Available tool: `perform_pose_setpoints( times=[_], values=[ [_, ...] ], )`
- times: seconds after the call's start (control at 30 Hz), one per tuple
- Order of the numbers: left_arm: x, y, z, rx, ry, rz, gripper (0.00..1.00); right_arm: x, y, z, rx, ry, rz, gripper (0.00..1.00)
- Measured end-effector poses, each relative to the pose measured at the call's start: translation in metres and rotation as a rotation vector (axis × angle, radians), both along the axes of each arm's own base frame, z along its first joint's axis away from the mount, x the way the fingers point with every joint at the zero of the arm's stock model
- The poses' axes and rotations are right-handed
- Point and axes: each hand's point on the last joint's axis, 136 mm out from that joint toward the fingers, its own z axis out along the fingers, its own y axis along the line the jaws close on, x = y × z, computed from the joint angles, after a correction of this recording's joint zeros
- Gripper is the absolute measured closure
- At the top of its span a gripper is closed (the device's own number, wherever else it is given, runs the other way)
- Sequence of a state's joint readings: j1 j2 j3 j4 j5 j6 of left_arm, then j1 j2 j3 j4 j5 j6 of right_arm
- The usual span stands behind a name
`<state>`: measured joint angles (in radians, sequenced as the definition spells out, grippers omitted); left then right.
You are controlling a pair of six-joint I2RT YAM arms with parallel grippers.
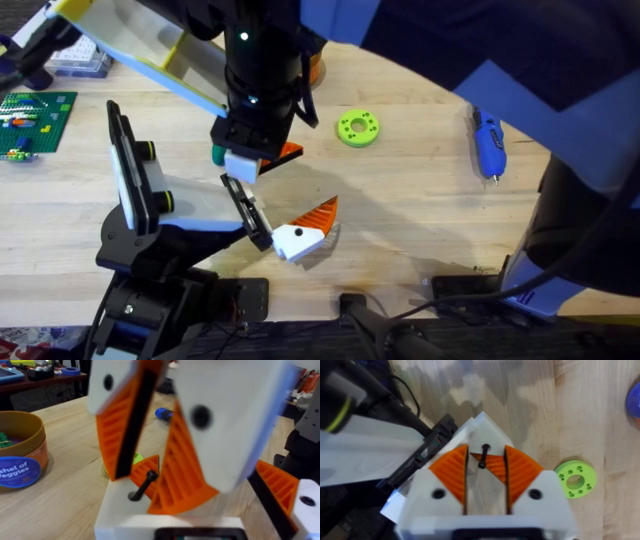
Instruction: Pick up the gripper from the table and insert it into the empty holder that is missing its gripper. Then pick up a screw, insert it into the mounting hole, and use the screwdriver to tighten it. Finally, clean up the table by picking up the vegetable and placing it into the bucket.
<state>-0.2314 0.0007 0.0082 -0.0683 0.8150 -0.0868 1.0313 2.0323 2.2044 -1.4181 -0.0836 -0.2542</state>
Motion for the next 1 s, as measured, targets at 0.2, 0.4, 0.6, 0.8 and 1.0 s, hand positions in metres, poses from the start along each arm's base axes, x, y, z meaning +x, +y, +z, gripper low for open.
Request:
perform_pose_setpoints(
  times=[0.2,0.4,0.6,0.8,1.0],
  values=[
    [0.0000,0.0000,0.0000,0.000,0.000,0.000,0.013,-0.0001,-0.0009,-0.0003,-0.003,0.001,0.000,0.678],
    [0.0000,0.0000,-0.0001,0.000,0.001,0.000,0.013,0.0006,-0.0012,-0.0003,-0.003,0.001,-0.002,0.678],
    [0.0000,0.0000,-0.0001,0.000,0.000,0.000,0.013,0.0014,-0.0018,-0.0003,-0.003,0.002,-0.004,0.678],
    [0.0000,0.0000,0.0000,0.000,0.000,0.000,0.013,0.0007,-0.0029,-0.0004,-0.008,0.004,-0.004,0.678],
    [0.0000,0.0000,-0.0001,0.000,0.000,0.000,0.013,-0.0025,-0.0083,0.0052,-0.012,0.006,-0.004,0.678]
  ],
)
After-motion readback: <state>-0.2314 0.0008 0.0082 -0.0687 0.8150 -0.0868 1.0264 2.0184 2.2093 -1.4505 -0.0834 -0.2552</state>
